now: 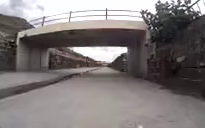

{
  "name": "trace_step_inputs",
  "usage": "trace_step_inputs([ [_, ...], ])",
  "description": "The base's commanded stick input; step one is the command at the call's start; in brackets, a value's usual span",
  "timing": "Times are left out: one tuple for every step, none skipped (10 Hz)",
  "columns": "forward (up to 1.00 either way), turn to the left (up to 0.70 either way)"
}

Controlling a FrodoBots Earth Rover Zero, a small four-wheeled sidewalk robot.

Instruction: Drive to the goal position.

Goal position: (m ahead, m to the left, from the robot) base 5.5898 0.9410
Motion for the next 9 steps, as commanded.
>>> trace_step_inputs([
  [1.0, 0.0],
  [1.0, 0.0],
  [1.0, 0.0],
  [1.0, 0.0],
  [1.0, 0.0],
  [1.0, 0.0],
  [1.0, 0.0],
  [1.0, 0.0],
  [1.0, 0.0],
])
